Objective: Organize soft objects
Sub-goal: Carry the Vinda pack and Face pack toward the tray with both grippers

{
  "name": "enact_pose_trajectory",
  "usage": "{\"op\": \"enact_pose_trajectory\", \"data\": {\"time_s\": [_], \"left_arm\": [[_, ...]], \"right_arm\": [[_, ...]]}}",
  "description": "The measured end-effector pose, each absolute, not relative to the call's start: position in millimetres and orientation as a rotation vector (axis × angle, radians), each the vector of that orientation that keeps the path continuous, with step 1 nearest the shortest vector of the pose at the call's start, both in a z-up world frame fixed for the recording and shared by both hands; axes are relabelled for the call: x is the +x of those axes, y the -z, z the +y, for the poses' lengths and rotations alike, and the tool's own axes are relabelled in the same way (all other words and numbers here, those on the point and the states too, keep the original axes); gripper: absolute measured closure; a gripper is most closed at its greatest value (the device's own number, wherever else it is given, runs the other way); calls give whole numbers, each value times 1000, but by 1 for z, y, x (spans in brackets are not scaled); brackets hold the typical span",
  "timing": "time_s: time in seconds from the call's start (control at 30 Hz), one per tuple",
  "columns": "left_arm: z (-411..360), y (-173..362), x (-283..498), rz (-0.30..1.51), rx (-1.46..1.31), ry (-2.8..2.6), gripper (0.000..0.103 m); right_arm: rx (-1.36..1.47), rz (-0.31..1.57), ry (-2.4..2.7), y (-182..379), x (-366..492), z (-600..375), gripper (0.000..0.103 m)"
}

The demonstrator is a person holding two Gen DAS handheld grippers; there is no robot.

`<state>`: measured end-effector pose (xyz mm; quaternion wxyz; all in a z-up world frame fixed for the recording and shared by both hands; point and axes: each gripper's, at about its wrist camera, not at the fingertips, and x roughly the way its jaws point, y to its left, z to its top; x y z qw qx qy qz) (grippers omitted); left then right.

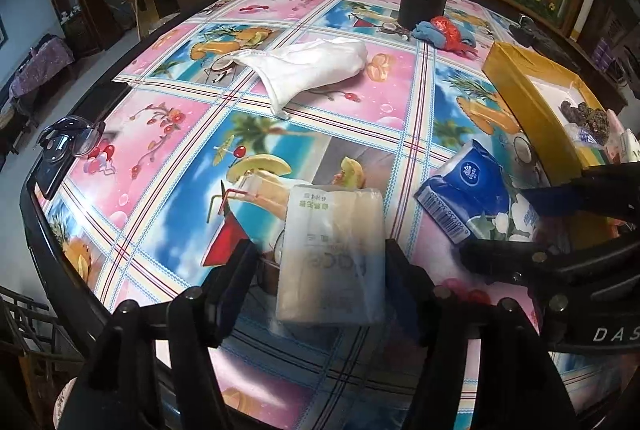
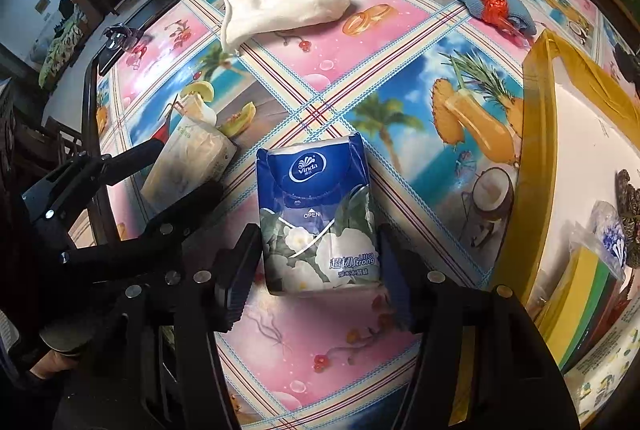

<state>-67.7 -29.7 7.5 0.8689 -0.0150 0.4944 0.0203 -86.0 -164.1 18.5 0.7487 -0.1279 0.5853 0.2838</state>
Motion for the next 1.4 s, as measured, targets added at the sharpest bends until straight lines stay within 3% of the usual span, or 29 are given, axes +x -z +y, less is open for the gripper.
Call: {"op": "enact_pose_trajectory", "data": {"time_s": [0.07, 0.1, 1.4], "left_arm": [[-31, -8, -68, 1031, -30, -45, 47], [-32, -9, -69, 1028, -29, -42, 59], [-71, -87, -120, 883, -58, -53, 60]], "right_arm": [[-285, 1275, -612, -19, -87, -164, 45], [-284, 1271, -604, -20, -88, -165, 49], [-69, 1173, -682, -93, -113, -240, 50]]}}
